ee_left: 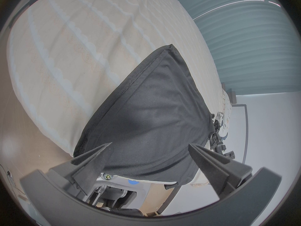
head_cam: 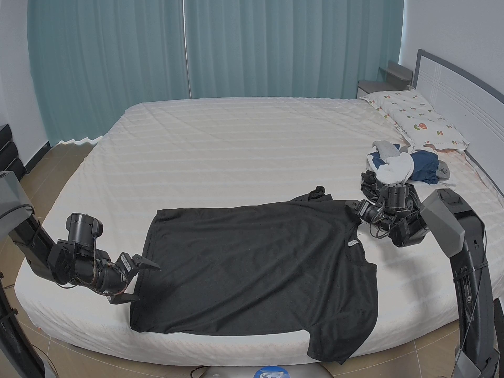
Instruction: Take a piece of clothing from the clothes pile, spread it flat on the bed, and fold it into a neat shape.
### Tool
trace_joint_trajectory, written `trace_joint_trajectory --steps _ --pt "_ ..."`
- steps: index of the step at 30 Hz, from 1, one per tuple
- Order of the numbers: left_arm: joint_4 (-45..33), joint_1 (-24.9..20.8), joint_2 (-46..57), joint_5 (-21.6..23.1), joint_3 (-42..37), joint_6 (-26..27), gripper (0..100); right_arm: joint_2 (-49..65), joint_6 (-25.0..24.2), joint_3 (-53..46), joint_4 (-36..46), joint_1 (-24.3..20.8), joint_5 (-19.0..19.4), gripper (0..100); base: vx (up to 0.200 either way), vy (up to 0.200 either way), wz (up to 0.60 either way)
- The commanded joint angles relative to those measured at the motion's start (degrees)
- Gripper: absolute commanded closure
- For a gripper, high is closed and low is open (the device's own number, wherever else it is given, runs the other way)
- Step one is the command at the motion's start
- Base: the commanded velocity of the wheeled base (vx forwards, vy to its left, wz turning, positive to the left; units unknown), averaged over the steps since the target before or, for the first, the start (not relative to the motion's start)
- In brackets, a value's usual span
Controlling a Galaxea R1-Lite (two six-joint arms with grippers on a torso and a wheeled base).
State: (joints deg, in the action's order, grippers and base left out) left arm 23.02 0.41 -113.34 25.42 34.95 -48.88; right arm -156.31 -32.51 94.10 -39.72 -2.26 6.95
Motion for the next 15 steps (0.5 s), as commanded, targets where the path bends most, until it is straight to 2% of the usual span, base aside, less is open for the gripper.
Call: trace_joint_trajectory --steps 1,4,7,15 --pt "0.10 0.02 0.31 -0.02 -0.50 0.02 0 18.14 -3.87 -33.02 -13.11 0.15 0.43 0 0.000 0.000 0.00" --pt "0.10 0.02 0.48 0.07 -0.67 0.02 0 23.51 -9.68 -43.47 -17.94 -0.47 0.61 0 0.000 0.000 0.00" --pt "1.15 0.02 0.48 -0.02 -1.64 0.10 0 28.16 -12.75 -52.53 -20.40 -1.35 0.70 0 0.000 0.000 0.00" --pt "5.81 0.02 0.04 -0.90 -5.51 3.97 0 33.61 -14.77 -70.90 -28.84 -3.46 0.79 0 0.000 0.000 0.00"
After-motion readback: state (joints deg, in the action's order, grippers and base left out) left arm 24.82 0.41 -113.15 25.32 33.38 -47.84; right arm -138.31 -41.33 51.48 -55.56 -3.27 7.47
